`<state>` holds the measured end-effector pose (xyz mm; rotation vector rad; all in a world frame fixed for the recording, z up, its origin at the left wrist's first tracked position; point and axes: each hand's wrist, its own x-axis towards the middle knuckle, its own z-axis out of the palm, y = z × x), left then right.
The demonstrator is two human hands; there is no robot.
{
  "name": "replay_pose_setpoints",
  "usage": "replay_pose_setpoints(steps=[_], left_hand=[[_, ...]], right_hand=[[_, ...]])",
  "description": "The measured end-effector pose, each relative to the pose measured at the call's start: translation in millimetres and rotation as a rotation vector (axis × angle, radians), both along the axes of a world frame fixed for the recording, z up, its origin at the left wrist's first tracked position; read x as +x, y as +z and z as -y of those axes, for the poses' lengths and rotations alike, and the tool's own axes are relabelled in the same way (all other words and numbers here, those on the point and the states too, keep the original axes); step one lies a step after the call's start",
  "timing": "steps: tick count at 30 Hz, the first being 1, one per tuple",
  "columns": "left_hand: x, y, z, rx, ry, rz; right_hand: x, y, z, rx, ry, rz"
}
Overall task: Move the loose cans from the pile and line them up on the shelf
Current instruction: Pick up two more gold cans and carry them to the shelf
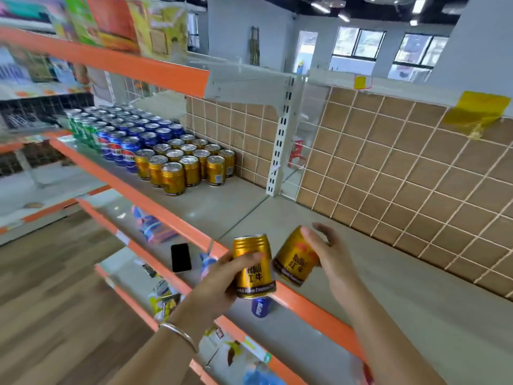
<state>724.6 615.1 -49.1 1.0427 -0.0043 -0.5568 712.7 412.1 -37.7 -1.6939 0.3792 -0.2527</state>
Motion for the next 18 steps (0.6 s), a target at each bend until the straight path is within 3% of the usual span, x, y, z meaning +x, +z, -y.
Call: replay_pose_setpoints(steps=[5,9,11,14,18], left_hand=[[4,6,-17,-0.190,-0.160,-0.024],[20,-2,-29,-0.240,-0.090,-0.104],[33,-7,-39,-0.263,-0.030,-0.158],[54,-4,-46,-0.297,-0.026,-0.147],[87,-4,-49,-0.285,0.007,-0.134]], right_hand=[[30,4,-56,-0.098,0.014,-0.125],[51,0,-59,0.096,0.250,-0.327],[64,0,-51,0.220,0.375,-0.332],[87,-3,-49,0.172,0.526,-0.311],[122,-5,-55,0.128,0.490,-0.280]])
